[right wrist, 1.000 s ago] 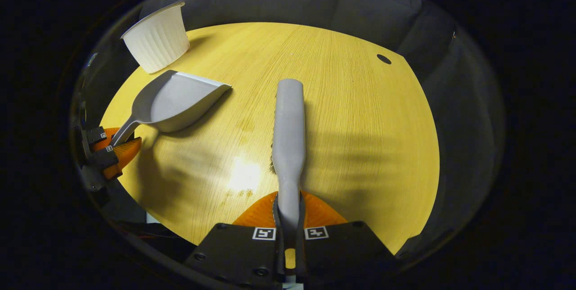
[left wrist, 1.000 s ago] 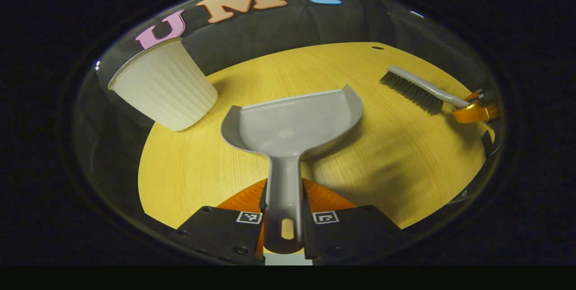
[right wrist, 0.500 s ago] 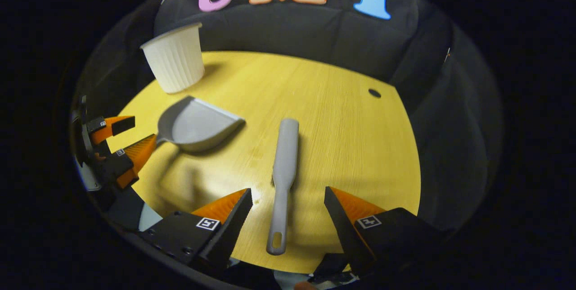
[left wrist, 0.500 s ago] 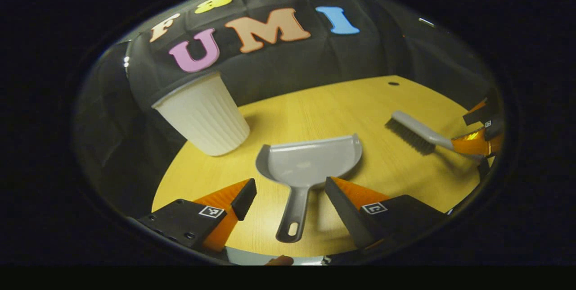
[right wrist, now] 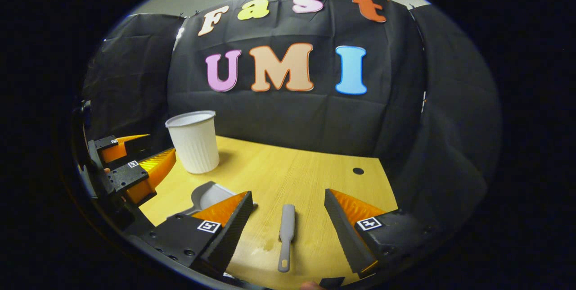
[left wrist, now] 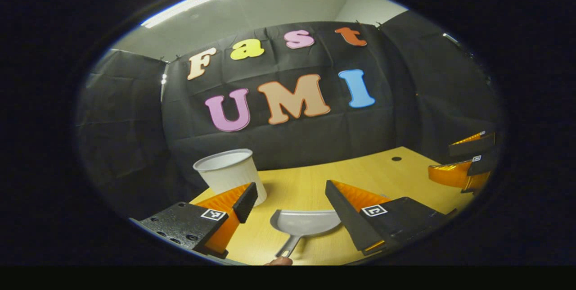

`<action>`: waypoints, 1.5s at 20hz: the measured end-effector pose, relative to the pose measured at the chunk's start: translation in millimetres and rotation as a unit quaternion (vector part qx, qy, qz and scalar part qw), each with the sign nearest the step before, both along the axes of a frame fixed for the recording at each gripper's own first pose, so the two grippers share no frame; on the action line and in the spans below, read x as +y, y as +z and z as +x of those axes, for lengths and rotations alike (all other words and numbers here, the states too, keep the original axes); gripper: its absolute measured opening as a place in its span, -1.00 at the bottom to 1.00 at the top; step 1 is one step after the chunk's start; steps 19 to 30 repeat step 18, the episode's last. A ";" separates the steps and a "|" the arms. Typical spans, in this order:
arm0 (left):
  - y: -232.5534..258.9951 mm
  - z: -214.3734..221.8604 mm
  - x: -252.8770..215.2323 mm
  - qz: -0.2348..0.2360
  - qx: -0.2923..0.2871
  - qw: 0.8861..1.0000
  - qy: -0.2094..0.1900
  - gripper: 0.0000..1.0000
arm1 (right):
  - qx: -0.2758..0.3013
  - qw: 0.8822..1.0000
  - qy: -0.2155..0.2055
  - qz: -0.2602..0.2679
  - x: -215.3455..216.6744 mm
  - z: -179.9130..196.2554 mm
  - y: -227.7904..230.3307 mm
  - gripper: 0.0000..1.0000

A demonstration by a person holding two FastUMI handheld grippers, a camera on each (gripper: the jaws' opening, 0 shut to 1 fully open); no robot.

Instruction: Pick up the small broom and dustpan from the desktop, sweep the trash into the dustpan with the broom, and then empty the trash into the garbage bin.

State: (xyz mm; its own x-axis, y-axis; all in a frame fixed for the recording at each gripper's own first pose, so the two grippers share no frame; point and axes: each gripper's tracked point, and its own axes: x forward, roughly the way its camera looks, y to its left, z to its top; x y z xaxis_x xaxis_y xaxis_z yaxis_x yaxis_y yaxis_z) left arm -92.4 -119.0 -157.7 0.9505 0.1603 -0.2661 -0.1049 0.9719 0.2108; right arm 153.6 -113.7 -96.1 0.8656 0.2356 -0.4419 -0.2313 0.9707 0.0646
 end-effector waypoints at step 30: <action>92.1 14.2 25.7 -0.022 -0.121 0.992 -0.033 0.86 | -0.140 0.983 -0.118 0.020 -1.6 -5.1 81.3 0.84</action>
